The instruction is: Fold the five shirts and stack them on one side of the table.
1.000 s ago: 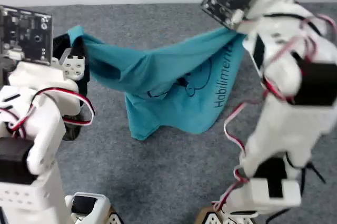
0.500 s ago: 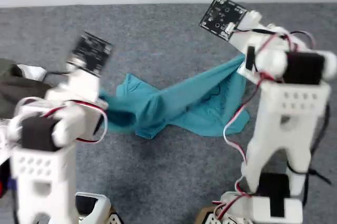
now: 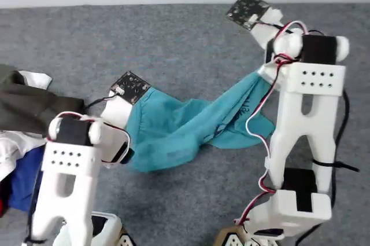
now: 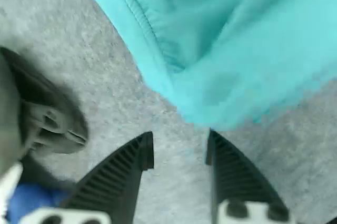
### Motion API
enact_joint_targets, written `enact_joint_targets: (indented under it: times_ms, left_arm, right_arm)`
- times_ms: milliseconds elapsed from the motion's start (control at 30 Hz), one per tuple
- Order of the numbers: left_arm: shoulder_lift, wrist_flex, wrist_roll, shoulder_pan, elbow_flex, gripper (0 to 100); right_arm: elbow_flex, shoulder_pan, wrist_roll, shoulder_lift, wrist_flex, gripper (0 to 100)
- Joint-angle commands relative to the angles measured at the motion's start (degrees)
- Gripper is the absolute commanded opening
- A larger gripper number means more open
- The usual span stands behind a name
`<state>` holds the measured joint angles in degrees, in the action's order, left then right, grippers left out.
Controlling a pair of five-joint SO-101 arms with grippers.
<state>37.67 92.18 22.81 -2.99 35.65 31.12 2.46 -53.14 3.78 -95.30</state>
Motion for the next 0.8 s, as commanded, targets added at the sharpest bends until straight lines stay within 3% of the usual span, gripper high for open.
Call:
enact_joint_targets:
  times_ms: [0,167,333,567,767]
  left_arm:
    - [2.9,4.9,4.9,-0.1,-4.7,19]
    - [3.0,6.1,9.6,-0.4,-3.0,19]
    - [3.0,0.5,9.7,-10.9,3.7,18]
    - [2.8,-8.3,2.1,-27.6,9.5,18]
    - [-3.9,-20.5,-0.9,-32.7,16.1,18]
  right_arm:
    - [0.3,2.9,0.5,0.0,1.7,1.0]
    - [0.3,3.7,0.6,0.9,0.4,1.0]
    - [0.3,2.2,2.0,1.0,-0.6,1.0]
    - [0.3,2.2,2.1,1.1,-0.8,1.0]
    - [0.3,2.2,2.1,1.1,-0.8,1.0]
